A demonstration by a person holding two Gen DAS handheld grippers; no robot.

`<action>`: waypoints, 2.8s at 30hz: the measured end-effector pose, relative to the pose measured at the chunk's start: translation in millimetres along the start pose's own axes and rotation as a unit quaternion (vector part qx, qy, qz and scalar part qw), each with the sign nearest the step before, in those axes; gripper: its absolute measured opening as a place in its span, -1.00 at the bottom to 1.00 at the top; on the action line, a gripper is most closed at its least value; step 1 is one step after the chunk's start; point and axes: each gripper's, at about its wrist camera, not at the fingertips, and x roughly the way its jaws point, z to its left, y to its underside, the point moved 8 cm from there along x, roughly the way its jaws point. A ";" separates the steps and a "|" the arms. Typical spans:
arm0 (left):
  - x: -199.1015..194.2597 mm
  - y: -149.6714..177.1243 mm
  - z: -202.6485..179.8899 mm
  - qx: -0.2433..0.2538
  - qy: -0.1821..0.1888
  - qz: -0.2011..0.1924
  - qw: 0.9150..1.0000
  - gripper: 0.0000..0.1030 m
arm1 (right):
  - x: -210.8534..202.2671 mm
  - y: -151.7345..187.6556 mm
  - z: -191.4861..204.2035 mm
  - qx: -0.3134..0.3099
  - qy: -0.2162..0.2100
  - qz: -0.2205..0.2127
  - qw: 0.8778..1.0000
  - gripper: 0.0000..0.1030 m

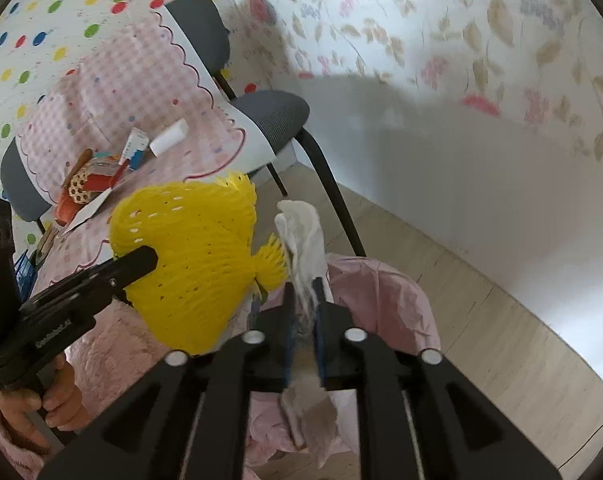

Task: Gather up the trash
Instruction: 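Carry both items over the pink bin and open both tools to drop them, then move both open tools back over the chair items, then grasp the white paper sheet with the right tool while the left tool grasps the orange fuzzy cloth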

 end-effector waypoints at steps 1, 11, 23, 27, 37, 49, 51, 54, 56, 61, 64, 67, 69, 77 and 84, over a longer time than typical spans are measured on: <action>1.4 -0.4 0.9 -0.002 0.000 0.002 1.000 -0.09 | 1.9 -0.3 -1.3 0.000 0.002 0.002 1.000 -0.53; -41.7 -19.2 18.8 -0.020 -0.013 -0.037 0.999 0.00 | -29.1 -20.7 -3.7 0.000 0.020 -0.039 0.999 -0.45; -125.8 -17.8 89.2 -0.038 -0.134 -0.068 0.988 0.18 | -80.8 -47.6 50.5 -0.057 0.018 -0.095 0.994 -0.45; -152.3 -11.6 122.8 -0.067 -0.162 -0.074 0.982 0.20 | -83.4 -57.6 77.4 -0.082 -0.009 -0.104 0.991 -0.45; -204.2 6.9 213.3 -0.139 -0.264 -0.077 0.951 0.29 | -29.2 -87.6 174.6 -0.147 -0.089 -0.065 0.983 -0.24; -202.1 2.3 276.3 -0.166 -0.322 -0.055 0.931 0.35 | 68.8 -99.6 242.8 -0.177 -0.135 0.006 0.975 -0.11; -199.1 -0.3 282.4 -0.168 -0.323 -0.051 0.930 0.35 | 90.2 -102.8 250.6 -0.173 -0.142 0.021 0.974 -0.11; -196.9 -5.1 291.0 -0.172 -0.326 -0.049 0.928 0.35 | 120.9 -110.7 260.7 -0.154 -0.155 0.046 0.975 -0.11; -195.7 -8.1 296.8 -0.172 -0.330 -0.046 0.927 0.35 | 140.0 -115.2 263.6 -0.135 -0.165 0.065 0.975 -0.11; -195.3 -13.6 314.5 -0.178 -0.340 -0.041 0.923 0.35 | 176.4 -118.1 273.6 -0.095 -0.195 0.109 0.970 -0.11; -194.8 -15.4 326.3 -0.188 -0.344 -0.037 0.919 0.35 | 187.2 -117.8 278.2 -0.082 -0.207 0.126 0.967 -0.22; -195.0 -18.7 330.5 -0.191 -0.340 -0.034 0.920 0.35 | 185.4 -116.0 282.9 -0.073 -0.224 0.139 0.962 -0.74; -197.9 -24.3 332.4 -0.188 -0.343 -0.036 0.920 0.35 | 168.3 -119.7 286.6 -0.072 -0.253 0.133 0.956 -0.87; -193.8 -46.4 341.6 -0.155 -0.360 -0.032 0.919 0.37 | 47.4 -179.2 275.9 -0.135 -0.237 -0.030 0.962 -0.95; -156.2 -64.8 372.7 -0.142 -0.333 -0.020 0.932 0.24 | -1.7 -216.9 251.6 -0.162 -0.141 -0.153 0.965 -0.95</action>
